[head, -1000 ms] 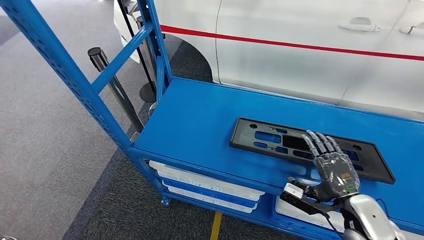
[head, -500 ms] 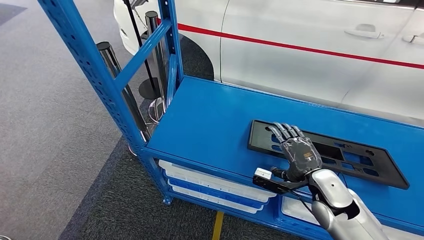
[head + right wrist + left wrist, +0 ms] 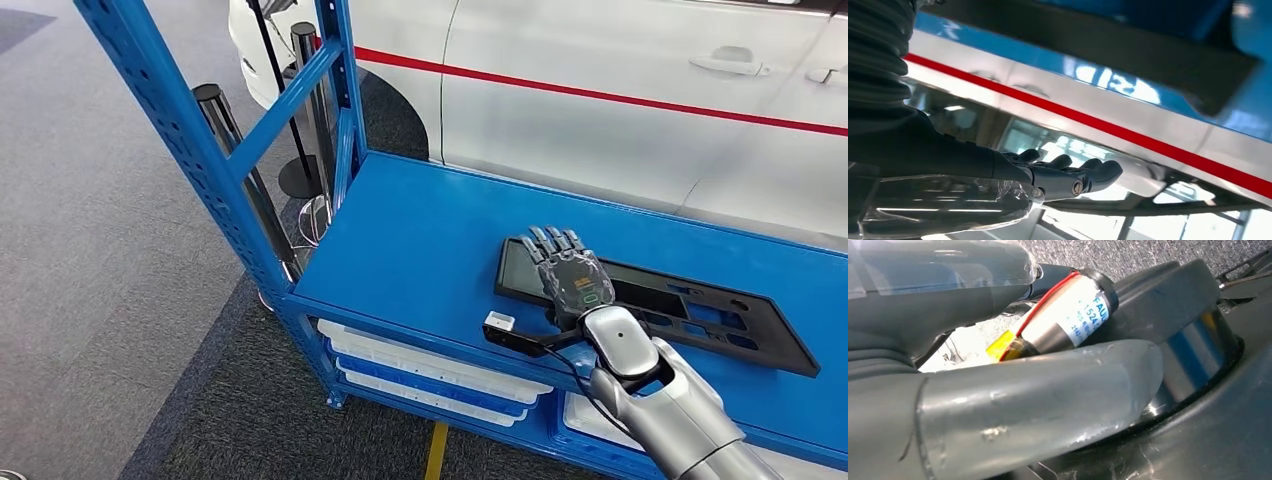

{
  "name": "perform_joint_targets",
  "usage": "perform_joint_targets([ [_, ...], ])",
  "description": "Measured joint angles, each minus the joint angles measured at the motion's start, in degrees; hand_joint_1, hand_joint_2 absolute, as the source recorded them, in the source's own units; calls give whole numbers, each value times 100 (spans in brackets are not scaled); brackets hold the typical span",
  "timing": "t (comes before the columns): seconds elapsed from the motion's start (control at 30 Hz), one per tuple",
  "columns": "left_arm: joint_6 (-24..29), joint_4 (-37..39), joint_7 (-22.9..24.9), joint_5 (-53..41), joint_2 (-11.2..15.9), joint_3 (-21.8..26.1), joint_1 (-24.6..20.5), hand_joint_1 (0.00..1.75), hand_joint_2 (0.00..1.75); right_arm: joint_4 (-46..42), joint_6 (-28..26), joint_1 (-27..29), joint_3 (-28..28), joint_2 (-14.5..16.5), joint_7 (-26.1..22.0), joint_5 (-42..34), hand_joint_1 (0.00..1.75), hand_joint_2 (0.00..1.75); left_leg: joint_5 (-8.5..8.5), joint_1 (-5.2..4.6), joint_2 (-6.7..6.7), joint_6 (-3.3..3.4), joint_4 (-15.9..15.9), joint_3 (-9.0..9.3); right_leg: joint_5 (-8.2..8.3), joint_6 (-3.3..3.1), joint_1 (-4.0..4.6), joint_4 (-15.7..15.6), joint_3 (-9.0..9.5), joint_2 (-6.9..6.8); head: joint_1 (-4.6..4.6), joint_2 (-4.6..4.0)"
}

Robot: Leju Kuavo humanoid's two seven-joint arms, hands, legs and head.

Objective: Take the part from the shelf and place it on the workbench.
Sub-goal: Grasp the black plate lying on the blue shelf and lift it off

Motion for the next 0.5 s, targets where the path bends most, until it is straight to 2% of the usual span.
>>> perform_joint_targets([
  [0.17,4,20,-44,87,-1,26,18,0,0,546,-131,-32,30,11,404,288,0,175,0,2,1,0,-1,4,-2,3,2,6,-5,-1,0,0],
  [0.2,6,24,-53,105,-1,37,22,0,0,653,-131,-32,23,3,454,317,18,175,0,2,2,0,-1,5,-2,3,2,7,-6,-1,0,0],
  [0.23,9,27,-61,116,-2,48,26,0,0,748,-131,-31,8,-13,491,335,51,175,0,2,3,0,-1,7,-2,3,2,7,-6,0,0,0],
  [0.3,15,32,-71,135,-4,72,33,0,0,902,-134,-16,-55,-54,539,349,139,175,0,2,4,0,-2,12,-4,5,2,7,-1,1,0,0],
  [0.33,18,33,-76,145,-5,84,37,0,0,956,-137,6,-102,-83,558,349,164,175,0,3,3,0,-2,15,-5,7,2,7,2,1,0,0],
  [0.37,21,33,-81,161,-7,93,40,0,0,998,-143,39,-158,-110,578,348,175,175,0,3,3,0,-2,17,-7,9,2,7,5,1,0,0],
  [0.5,28,42,-94,215,-8,103,46,0,0,1037,-217,243,-397,-218,627,333,175,175,0,2,5,0,-2,21,-8,12,1,7,10,3,0,0],
])
